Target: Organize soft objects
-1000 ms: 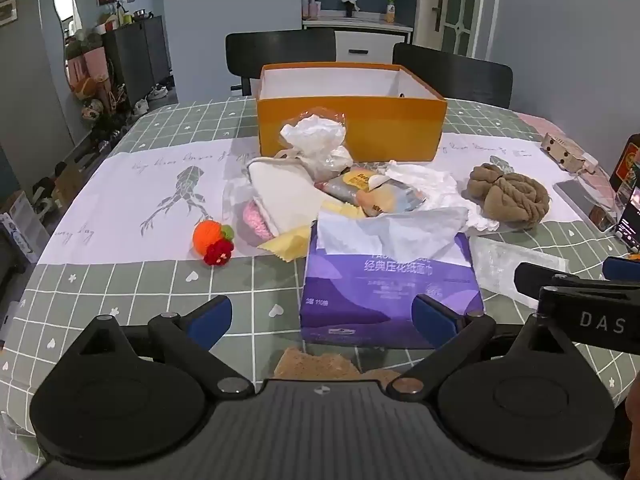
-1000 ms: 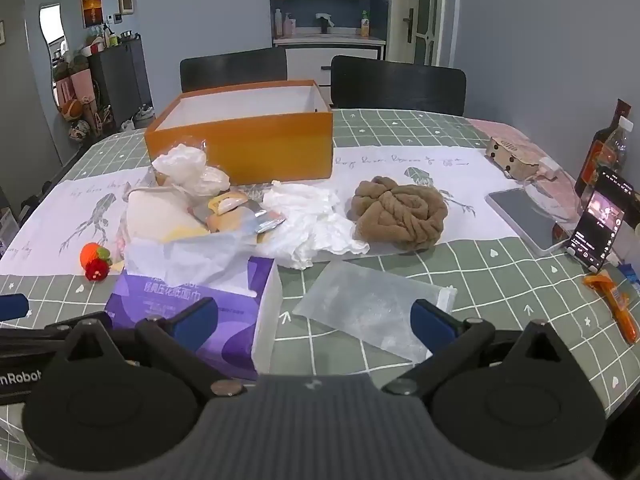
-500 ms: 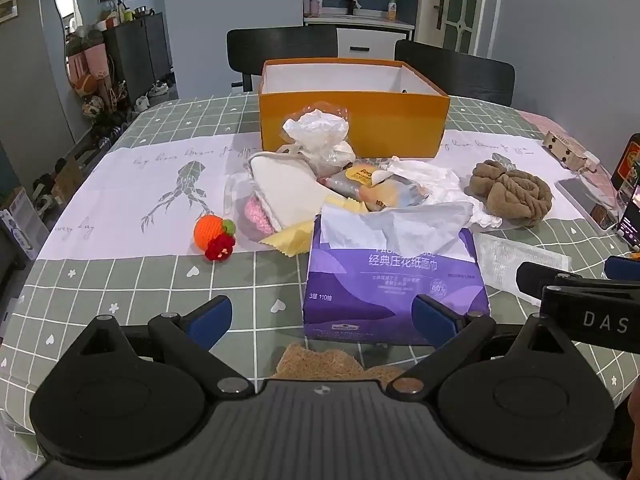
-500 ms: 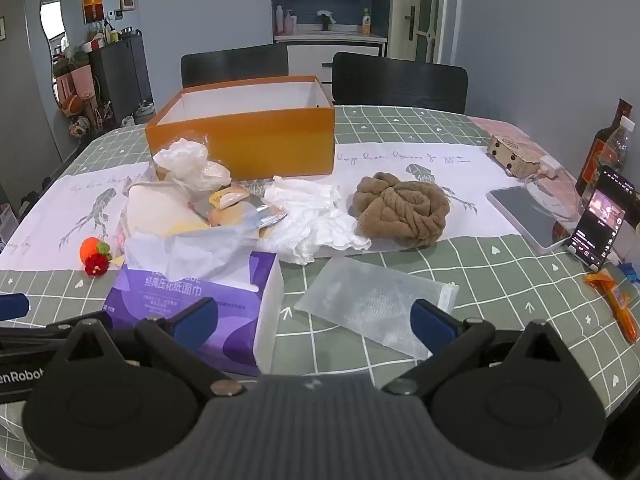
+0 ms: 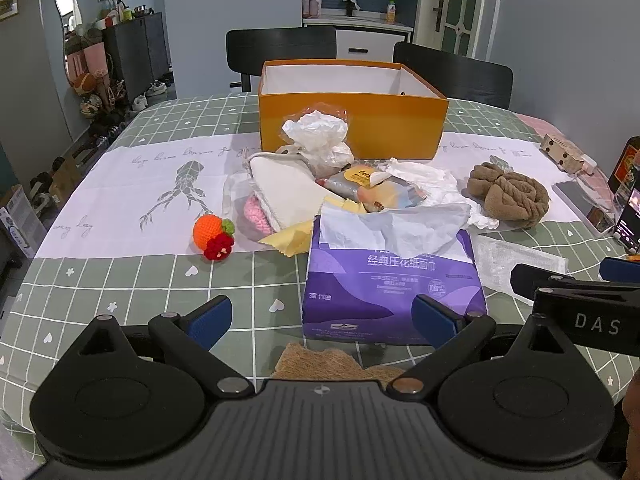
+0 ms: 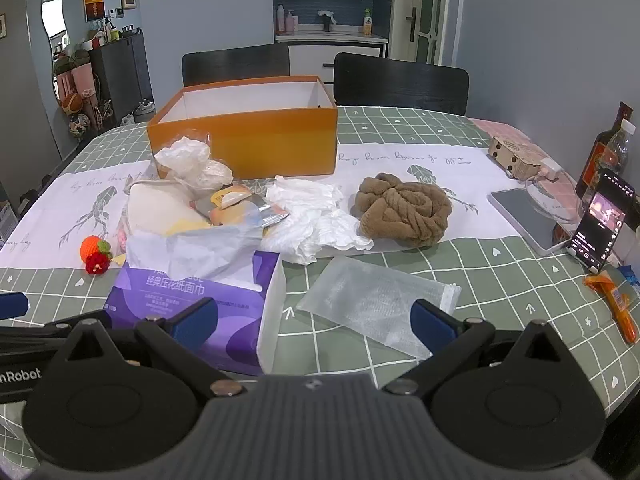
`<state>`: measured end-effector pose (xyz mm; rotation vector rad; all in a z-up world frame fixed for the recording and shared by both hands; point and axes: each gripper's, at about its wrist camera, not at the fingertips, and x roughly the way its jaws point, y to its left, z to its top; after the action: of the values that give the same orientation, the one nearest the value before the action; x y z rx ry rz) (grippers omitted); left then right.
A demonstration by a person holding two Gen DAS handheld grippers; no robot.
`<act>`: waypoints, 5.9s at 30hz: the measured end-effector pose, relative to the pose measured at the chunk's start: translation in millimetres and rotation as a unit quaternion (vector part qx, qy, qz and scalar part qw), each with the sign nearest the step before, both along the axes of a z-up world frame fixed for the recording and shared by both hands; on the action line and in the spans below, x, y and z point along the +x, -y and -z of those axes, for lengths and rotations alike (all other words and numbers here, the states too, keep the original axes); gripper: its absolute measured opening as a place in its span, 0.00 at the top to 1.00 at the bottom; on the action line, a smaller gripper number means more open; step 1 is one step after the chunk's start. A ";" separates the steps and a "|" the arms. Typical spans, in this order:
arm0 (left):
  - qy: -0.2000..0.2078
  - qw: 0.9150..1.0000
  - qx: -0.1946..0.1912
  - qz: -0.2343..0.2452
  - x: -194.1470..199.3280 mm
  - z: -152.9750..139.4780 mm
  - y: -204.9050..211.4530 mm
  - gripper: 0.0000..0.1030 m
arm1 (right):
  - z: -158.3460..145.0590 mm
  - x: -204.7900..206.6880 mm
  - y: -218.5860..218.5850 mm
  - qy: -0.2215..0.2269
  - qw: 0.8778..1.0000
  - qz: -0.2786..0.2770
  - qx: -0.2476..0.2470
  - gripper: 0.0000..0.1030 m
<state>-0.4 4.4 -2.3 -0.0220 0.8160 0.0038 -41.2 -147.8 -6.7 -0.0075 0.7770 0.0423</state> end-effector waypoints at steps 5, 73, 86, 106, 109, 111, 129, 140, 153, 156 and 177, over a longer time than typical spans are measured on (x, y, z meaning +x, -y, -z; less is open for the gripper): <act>0.002 1.000 0.001 0.000 -0.8 -1.9 1.3 0.00 | -0.7 -0.2 0.0 0.001 1.000 0.000 0.001 0.03; -0.029 0.999 -0.005 -0.014 -13.8 30.5 -47.5 0.00 | 28.1 -7.0 30.9 -0.031 0.999 0.000 -0.037 0.02; -0.036 0.999 0.028 -0.003 17.1 43.0 -94.1 0.00 | 5.1 3.4 64.5 0.020 0.990 -0.130 -0.050 0.02; -0.027 0.997 0.001 0.069 102.6 84.9 -127.2 0.00 | 38.7 116.5 127.8 -0.023 0.989 -0.139 -0.055 0.03; -0.031 0.995 -0.003 0.091 113.2 90.0 -125.3 0.00 | 45.2 136.3 134.8 -0.018 0.986 -0.153 -0.057 0.03; -0.029 0.994 0.008 0.103 117.2 93.4 -121.5 0.00 | 50.7 150.6 139.2 -0.022 0.986 -0.158 -0.054 0.03; -0.019 0.994 0.026 0.101 144.5 102.1 -125.6 0.20 | 86.0 227.5 110.4 -0.051 0.984 -0.159 -0.060 0.03; -0.018 0.995 0.027 0.096 149.4 103.7 -125.4 0.40 | 101.7 245.5 123.5 -0.088 0.985 -0.144 -0.042 0.19; -0.016 0.994 0.043 0.094 141.9 87.5 -144.7 0.44 | 85.9 232.9 132.0 -0.091 0.984 -0.146 -0.049 0.39; -0.013 0.995 0.048 0.083 144.5 79.9 -158.5 0.44 | 78.6 230.5 142.0 -0.086 0.986 -0.135 -0.049 0.39; 0.021 0.986 0.129 0.102 282.1 -33.9 -169.4 0.44 | -11.0 354.4 156.7 -0.048 0.995 -0.051 -0.075 0.39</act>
<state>281.7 173.8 31.6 0.3052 0.7680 -0.0830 313.1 -304.6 4.2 -0.1880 0.8739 0.0819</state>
